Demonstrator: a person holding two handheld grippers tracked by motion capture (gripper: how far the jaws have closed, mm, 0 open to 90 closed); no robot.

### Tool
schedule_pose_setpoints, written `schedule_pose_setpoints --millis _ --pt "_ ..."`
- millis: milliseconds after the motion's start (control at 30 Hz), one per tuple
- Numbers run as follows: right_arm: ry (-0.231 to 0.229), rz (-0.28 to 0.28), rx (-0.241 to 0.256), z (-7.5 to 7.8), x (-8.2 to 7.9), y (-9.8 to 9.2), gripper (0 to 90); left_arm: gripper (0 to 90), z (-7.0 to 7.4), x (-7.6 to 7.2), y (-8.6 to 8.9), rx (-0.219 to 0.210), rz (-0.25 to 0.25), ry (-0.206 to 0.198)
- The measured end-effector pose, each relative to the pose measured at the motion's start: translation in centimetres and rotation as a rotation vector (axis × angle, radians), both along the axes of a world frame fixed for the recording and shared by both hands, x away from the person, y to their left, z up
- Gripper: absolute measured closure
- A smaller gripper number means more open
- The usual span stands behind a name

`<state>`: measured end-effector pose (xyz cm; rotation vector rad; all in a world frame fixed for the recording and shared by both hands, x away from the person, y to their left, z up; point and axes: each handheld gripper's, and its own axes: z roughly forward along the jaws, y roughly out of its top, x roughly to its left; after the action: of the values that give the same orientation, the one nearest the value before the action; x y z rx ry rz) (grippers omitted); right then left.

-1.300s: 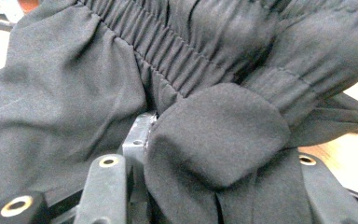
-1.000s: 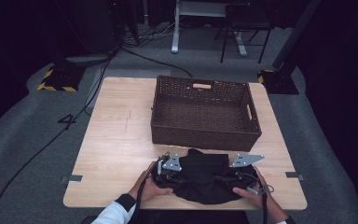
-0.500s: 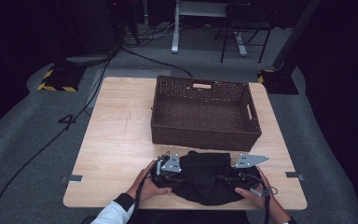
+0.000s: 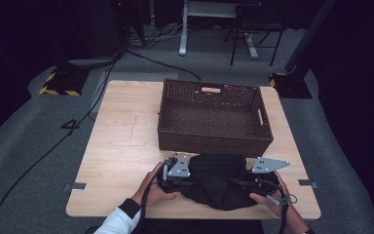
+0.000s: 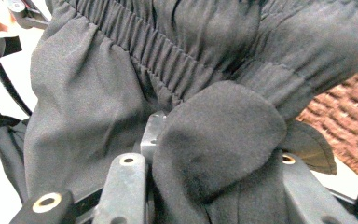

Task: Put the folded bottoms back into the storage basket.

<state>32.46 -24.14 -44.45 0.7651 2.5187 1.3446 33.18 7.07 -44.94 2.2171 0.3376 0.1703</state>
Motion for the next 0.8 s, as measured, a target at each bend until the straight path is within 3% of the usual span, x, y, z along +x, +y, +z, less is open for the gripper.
schedule_pose_setpoints --millis 433,800 --pt "-0.109 -0.015 -0.003 5.2 0.0 0.5 63.7 71.6 4.7 0.5 0.6 -0.048 0.013 -0.085" --pt "-0.170 -0.051 0.019 8.5 0.4 0.1 63.8 71.6 8.2 1.2 0.3 -0.081 0.019 -0.161"
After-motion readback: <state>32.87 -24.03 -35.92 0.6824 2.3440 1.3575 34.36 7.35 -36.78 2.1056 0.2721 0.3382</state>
